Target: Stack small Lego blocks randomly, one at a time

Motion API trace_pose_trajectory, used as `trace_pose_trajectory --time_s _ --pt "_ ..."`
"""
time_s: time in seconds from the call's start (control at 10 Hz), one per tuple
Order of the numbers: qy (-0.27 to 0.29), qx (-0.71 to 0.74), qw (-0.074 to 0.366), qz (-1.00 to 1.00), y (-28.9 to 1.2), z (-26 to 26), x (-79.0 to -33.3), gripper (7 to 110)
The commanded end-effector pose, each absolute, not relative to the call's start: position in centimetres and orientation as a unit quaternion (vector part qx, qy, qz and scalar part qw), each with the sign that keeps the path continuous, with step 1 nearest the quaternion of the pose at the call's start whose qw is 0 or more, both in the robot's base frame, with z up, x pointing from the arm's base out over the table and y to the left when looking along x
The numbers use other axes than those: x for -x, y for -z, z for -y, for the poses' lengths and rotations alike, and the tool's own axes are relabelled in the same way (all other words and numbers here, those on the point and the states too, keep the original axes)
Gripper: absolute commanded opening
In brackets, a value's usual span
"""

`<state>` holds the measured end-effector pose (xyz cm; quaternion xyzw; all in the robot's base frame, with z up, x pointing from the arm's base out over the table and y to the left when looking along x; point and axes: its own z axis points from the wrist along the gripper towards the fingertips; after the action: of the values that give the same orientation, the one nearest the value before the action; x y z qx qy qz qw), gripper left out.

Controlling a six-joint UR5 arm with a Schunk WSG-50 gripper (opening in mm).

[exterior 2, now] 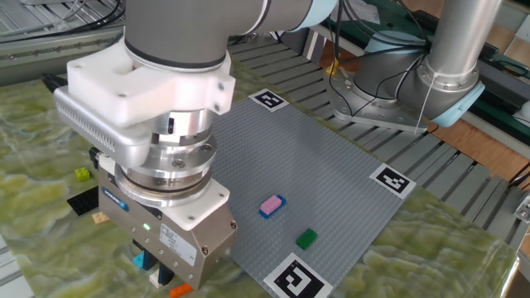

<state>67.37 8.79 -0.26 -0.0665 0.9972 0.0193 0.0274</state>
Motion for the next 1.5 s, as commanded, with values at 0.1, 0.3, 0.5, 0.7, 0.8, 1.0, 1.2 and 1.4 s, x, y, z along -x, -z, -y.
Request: trace_pose_trajectory --time_s 0.1,0.3,0.5,0.7,0.8,1.0,1.2,1.4 --pt "-0.021 0.056 0.028 -0.998 0.77 -8.91 -67.03 22" --pt "-0.020 0.052 0.028 -0.998 0.96 -8.83 -67.09 22" --pt "-0.024 0.047 0.028 -0.998 0.93 -8.98 -67.11 22" --pt "-0.022 0.040 0.026 -0.999 0.97 -8.86 -67.01 22" --pt "-0.023 0.037 0.025 -0.999 0.98 -8.85 -66.98 22" --pt "-0.023 0.035 0.024 -0.999 1.02 -8.84 -66.97 22" --pt "-0.022 0.035 0.024 -0.999 1.04 -8.80 -66.98 22" --pt "-0.021 0.034 0.024 -0.999 1.05 -8.77 -66.98 22"
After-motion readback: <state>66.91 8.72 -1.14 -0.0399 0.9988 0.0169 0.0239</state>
